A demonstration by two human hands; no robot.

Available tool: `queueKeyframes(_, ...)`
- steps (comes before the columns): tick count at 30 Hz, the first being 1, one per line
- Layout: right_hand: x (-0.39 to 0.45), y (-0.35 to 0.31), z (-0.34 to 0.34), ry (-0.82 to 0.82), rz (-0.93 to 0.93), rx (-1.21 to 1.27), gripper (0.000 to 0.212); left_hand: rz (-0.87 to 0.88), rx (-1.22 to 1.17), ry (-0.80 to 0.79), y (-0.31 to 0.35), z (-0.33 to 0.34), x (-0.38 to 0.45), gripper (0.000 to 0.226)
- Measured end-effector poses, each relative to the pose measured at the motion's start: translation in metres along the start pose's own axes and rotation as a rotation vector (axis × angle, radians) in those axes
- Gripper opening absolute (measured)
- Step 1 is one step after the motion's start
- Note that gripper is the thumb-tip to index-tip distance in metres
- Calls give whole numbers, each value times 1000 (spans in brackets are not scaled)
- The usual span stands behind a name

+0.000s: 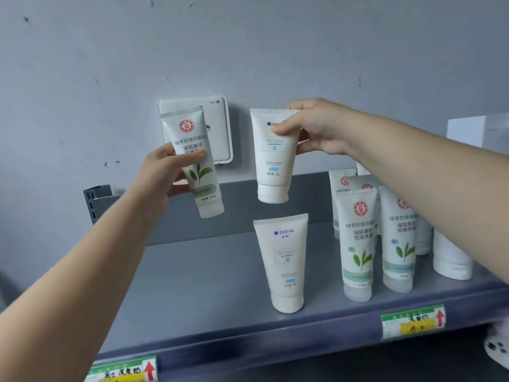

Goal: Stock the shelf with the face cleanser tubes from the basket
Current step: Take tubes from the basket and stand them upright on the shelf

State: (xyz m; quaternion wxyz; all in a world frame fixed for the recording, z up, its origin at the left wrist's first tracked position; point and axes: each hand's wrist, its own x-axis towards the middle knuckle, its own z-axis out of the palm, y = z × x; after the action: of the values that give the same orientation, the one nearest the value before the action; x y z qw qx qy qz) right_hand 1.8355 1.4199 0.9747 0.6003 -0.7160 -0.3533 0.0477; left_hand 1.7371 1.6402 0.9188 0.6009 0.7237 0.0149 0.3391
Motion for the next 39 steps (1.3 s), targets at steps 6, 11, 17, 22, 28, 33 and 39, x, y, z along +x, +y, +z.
queueKeyframes(6,20,27,5,-68,50,-309,10,-45,65,5,-18,2,11,11)
queueKeyframes(11,23,37,8,-200,98,-537,14,-73,110,2,-27,11,16,11)
queueKeyframes(17,22,51,23,-320,99,-702,19,-80,141,-18,-31,24,18,11)
queueKeyframes(22,23,60,35,-425,154,-808,7,-64,147,-25,-29,28,22,12)
queueKeyframes(28,22,63,35,-473,201,-860,13,-61,154,-54,-28,35,25,11)
queueKeyframes(33,20,64,33,-468,189,-873,17,-60,153,-68,-27,41,25,12)
queueKeyframes(39,17,63,34,-486,186,-875,8,-34,162,-76,-19,48,25,13)
